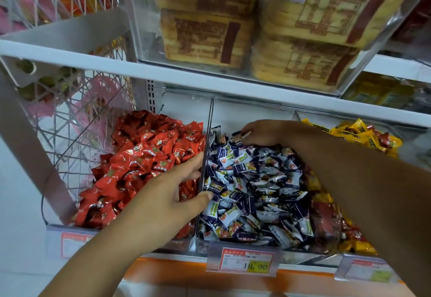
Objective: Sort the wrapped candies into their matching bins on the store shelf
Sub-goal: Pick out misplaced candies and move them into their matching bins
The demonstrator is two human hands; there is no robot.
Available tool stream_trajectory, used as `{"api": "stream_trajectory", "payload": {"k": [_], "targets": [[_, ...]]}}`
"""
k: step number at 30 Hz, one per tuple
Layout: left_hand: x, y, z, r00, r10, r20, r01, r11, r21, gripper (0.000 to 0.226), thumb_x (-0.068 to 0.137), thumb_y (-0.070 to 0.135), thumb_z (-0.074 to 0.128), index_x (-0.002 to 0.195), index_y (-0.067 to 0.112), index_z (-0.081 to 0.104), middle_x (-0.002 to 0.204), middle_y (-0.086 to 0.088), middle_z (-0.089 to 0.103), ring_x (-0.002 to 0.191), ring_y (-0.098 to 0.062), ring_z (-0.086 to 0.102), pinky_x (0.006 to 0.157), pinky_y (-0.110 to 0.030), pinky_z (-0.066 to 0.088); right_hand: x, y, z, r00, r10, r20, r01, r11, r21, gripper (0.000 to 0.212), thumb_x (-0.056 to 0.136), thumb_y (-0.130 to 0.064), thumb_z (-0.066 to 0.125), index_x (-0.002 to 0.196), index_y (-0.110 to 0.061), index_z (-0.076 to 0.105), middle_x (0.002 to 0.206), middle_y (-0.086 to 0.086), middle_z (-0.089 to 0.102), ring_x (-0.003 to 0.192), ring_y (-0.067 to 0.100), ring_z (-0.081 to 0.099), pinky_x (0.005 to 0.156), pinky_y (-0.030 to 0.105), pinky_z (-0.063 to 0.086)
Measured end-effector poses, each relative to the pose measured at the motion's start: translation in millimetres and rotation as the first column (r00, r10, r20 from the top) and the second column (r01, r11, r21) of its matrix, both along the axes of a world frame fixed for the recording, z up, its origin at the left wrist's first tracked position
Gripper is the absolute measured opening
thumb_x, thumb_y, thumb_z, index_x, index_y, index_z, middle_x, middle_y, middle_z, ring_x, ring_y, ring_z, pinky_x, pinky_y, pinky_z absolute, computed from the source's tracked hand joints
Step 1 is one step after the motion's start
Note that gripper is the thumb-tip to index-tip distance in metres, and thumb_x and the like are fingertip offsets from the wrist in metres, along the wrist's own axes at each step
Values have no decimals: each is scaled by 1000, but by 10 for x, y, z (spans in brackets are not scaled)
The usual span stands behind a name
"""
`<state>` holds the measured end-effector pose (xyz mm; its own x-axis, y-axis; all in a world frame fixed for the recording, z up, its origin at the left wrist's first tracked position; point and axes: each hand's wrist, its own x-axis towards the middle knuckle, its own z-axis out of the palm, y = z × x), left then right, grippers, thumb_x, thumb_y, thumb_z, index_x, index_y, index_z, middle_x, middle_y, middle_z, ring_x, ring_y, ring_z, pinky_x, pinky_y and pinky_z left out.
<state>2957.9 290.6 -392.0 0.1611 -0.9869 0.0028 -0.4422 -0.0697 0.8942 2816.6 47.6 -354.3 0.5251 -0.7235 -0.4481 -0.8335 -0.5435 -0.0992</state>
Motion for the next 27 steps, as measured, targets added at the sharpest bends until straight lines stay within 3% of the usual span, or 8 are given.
{"api": "stream_trajectory", "payload": {"k": [5,8,11,15,18,24,26,27], "targets": [[19,-6,-23,1000,-10,-2,10,1000,-5,69,84,33,68,140,53,31,122,45,46,113,32,33,82,9,27,193,-14,-118,993,-43,-105,62,981,183,69,91,-57,48,148,-22,31,158,4,23,141,26,28,110,42,28],[23,5,-10,1000,-12,1,12,1000,-1,71,83,39,67,140,56,29,130,38,46,119,28,31,91,0,27,198,-34,-173,992,-35,-118,57,980,190,78,90,-53,53,152,-20,20,160,5,14,146,26,18,114,44,19],[12,15,1,1000,-6,14,6,1000,1,70,85,39,66,140,57,26,126,44,41,114,34,29,84,7,26,179,-52,-255,987,-73,-143,109,958,264,86,90,-47,57,154,-24,3,162,3,0,148,25,5,117,44,11],[6,12,-9,1000,-7,22,7,1000,-2,69,85,39,65,138,59,27,126,45,42,115,33,29,86,6,26,190,8,-348,990,-116,-82,133,957,258,89,94,-28,58,152,-24,-10,162,7,-2,147,29,7,116,44,18],[3,12,-6,999,-8,31,9,1000,-14,69,84,40,65,139,59,27,127,43,44,118,29,31,93,0,26,190,34,-425,989,-144,24,133,956,260,84,95,-15,54,153,-22,-6,161,10,4,146,31,13,113,41,22],[19,-19,-13,999,-17,38,18,1000,-24,68,84,35,68,138,56,32,124,42,49,117,27,36,90,3,28,111,27,-380,929,-268,255,167,919,358,79,88,-21,66,152,-27,20,157,8,23,141,29,26,109,38,26],[19,-19,-6,999,-22,41,24,999,-31,67,85,32,68,136,58,34,120,43,51,115,28,36,88,6,27,45,7,-260,895,-319,311,182,899,398,75,82,-19,72,144,-33,33,143,9,43,126,24,47,95,33,41],[19,-18,1,999,-21,43,22,999,-26,66,85,31,68,135,58,33,117,44,51,113,31,35,84,8,27,8,-11,-189,864,-366,345,192,873,448,67,80,-17,75,137,-32,42,130,7,52,108,16,59,77,25,49]]}}
